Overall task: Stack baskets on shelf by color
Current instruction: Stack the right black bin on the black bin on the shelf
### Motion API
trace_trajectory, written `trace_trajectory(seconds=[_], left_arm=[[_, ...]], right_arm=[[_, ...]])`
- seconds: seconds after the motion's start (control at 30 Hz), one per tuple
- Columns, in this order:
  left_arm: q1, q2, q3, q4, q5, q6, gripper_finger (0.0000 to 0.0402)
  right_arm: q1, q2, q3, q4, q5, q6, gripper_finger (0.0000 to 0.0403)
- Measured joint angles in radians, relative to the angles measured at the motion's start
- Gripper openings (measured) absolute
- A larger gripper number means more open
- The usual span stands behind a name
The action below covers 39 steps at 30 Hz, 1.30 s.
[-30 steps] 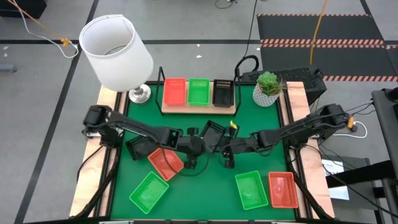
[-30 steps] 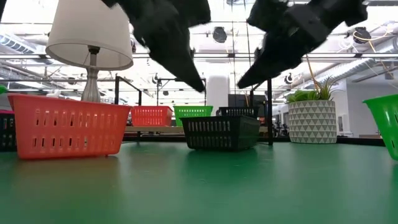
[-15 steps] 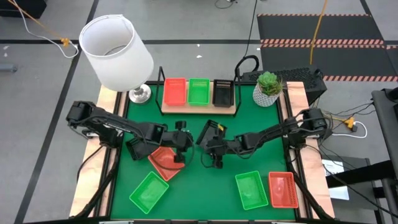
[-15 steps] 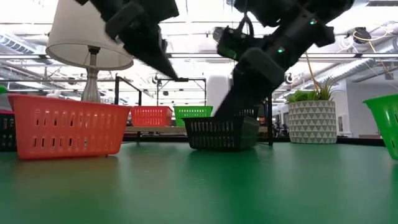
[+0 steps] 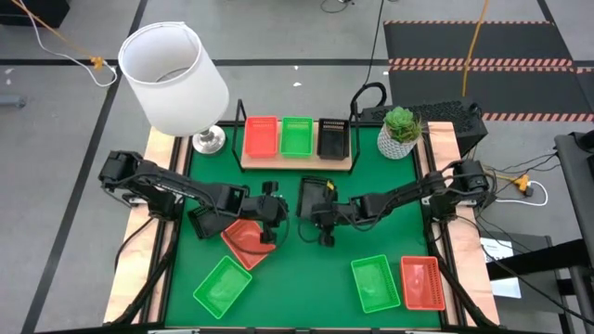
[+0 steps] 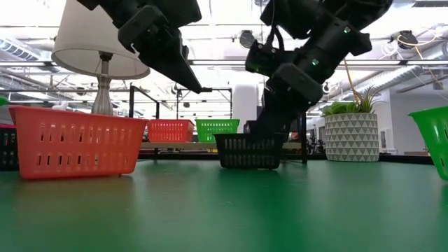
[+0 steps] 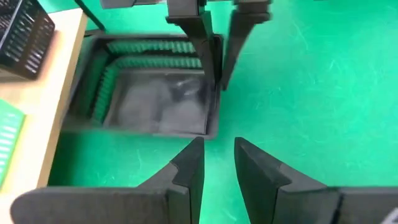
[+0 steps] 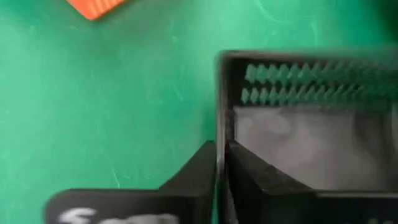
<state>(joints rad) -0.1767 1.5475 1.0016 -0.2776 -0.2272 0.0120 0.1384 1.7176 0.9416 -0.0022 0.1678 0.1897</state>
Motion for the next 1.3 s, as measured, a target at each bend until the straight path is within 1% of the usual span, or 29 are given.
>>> trace_trajectory(seconds=[0.07,0.2,0.3,0.4,0.47,0.63,0.73,0.9,1.03,1.17,1.23,1.3], left_arm=[[-0.007,0.000,0.000,-0.001,0.000,-0.004,0.0090],[-0.023,0.000,0.000,-0.001,0.000,-0.001,0.0090],[-0.029,0.000,0.000,0.000,0.001,0.006,0.0090],[-0.028,0.000,0.000,0.013,0.000,0.004,0.0090],[-0.032,0.000,0.000,0.022,0.000,0.001,0.0090],[-0.048,0.000,0.000,0.052,0.001,-0.001,0.0090],[-0.057,0.000,0.000,0.067,0.001,-0.008,0.0090],[-0.071,0.000,0.000,0.097,0.000,-0.014,0.0090],[-0.075,0.000,0.000,0.123,0.001,-0.022,0.0090],[-0.075,0.000,0.000,0.135,0.000,-0.022,0.0090],[-0.075,0.001,0.000,0.141,0.001,-0.022,0.0090],[-0.074,0.001,0.000,0.151,0.000,-0.022,0.0090]], right_arm=[[-0.010,-0.002,0.001,-0.010,-0.025,0.013,0.0010],[-0.015,-0.012,0.001,-0.021,-0.095,0.032,0.0023],[-0.007,-0.042,-0.001,-0.044,-0.140,0.034,0.0022],[0.015,-0.095,-0.002,-0.070,-0.145,0.032,0.0009],[0.036,-0.137,-0.002,-0.098,-0.143,0.026,0.0008],[0.102,-0.243,-0.002,-0.138,-0.089,-0.046,0.0011],[0.128,-0.311,-0.002,-0.169,-0.079,-0.089,0.0007],[0.144,-0.431,-0.002,-0.240,0.030,-0.135,0.0006],[0.117,-0.518,-0.002,-0.283,0.098,-0.188,0.0006],[0.056,-0.589,0.002,-0.282,0.101,-0.263,0.0006],[0.017,-0.607,0.016,-0.290,0.103,-0.304,0.0006],[-0.022,-0.613,0.034,-0.291,0.129,-0.342,0.0006]])
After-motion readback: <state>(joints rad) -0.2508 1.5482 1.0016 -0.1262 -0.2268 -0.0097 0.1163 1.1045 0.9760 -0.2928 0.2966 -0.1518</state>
